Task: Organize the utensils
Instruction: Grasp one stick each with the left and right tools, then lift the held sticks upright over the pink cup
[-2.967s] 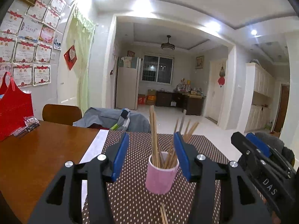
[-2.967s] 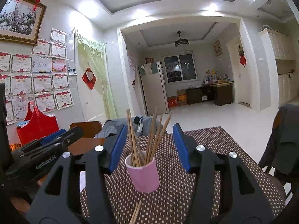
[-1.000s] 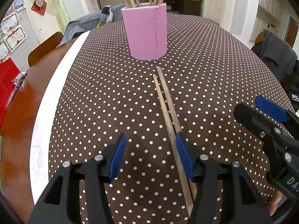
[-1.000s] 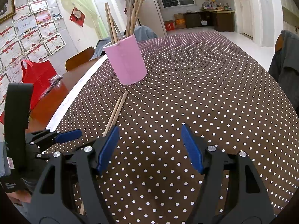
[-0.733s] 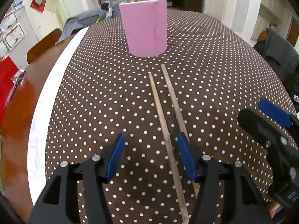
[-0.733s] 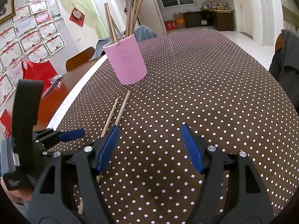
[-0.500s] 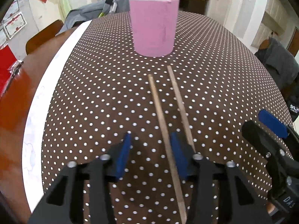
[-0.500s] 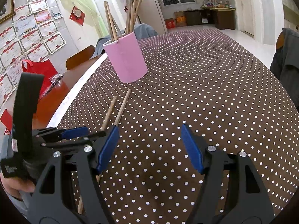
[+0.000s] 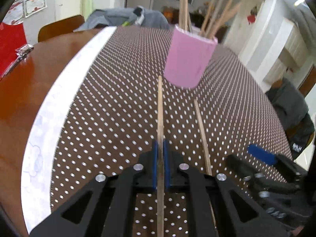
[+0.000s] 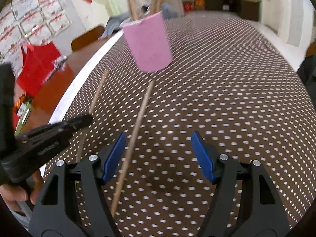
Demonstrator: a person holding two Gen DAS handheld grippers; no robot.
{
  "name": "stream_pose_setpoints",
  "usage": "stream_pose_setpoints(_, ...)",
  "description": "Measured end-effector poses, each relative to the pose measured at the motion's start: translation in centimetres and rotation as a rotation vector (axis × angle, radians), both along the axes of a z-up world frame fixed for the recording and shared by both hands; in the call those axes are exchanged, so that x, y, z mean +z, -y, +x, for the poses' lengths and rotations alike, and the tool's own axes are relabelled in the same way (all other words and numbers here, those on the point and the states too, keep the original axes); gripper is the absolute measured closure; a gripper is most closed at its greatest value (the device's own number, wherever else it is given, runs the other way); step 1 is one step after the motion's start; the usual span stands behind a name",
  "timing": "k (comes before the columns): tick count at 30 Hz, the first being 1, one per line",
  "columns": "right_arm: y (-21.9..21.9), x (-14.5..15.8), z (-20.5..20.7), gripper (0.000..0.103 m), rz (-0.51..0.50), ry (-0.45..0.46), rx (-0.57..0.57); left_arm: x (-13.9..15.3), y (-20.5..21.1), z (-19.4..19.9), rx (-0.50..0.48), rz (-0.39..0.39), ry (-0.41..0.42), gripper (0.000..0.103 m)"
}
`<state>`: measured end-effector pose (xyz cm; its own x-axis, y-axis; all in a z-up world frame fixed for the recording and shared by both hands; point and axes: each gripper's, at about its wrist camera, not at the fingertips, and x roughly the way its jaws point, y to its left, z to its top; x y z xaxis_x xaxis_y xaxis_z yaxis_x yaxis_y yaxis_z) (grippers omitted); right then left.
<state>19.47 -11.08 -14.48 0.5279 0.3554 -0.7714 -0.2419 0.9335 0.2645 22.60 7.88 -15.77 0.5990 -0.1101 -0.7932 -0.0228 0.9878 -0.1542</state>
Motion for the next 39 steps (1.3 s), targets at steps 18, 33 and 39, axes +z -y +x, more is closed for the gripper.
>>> stream_pose_setpoints(18, -6.3, -0.1, 6.1, 0.091, -0.206, -0.190, 0.090, 3.8, -1.6, -3.9, 0.052, 0.022, 0.191, 0.096)
stream_pose_setpoints(33, -1.0, 0.2, 3.0, 0.097, -0.075, -0.146, 0.116, 4.6, -0.9, -3.6, 0.021, 0.014, 0.197, 0.099)
stream_pose_setpoints(39, -0.8, 0.5, 2.8, 0.096, -0.055, -0.149, 0.124, 3.1, -1.0, -1.7, 0.009, 0.056, 0.091, 0.078)
